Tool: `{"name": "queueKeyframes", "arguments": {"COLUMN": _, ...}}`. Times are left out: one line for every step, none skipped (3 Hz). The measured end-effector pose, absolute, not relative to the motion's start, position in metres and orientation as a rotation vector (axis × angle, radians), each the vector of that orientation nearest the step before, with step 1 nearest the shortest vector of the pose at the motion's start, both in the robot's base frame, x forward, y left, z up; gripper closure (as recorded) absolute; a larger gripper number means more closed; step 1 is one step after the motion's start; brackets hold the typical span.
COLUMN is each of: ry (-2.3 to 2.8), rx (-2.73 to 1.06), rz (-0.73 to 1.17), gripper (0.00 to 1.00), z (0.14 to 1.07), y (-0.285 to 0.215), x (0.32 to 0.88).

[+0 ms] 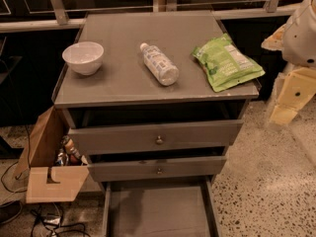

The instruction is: Place blue plastic bottle into bottom drawer

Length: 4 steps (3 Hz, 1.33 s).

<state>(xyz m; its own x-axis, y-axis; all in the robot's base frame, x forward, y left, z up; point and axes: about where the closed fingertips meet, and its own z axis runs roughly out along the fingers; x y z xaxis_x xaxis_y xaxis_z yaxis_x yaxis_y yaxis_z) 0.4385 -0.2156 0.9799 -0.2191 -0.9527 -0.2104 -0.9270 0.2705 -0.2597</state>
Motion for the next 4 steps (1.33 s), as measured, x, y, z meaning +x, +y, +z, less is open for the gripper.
{"name": "queueKeyframes", "arguments": {"ry": 2.226, "rx": -1.702, "rz": -0.114, "gripper": 0.00, "z": 0.982, "y": -0.213, "x": 0.441}}
{"name": "queueKeyframes", "arguments": {"ry": 2.282, "rx": -1.679, "rz": -0.088, "gripper": 0.00, "z": 0.976, "y": -0.190, "x": 0.469}}
{"name": "queueKeyframes", "arguments": {"ry": 2.282, "rx": -1.679, "rz": -0.088, "gripper": 0.00, "z": 0.975, "y": -0.190, "x": 0.469}}
{"name": "queueKeyframes", "arguments": {"ry": 2.294, "rx": -1.615, "rz": -0.028, "gripper": 0.00, "z": 0.967, "y": -0.179, "x": 0.483}}
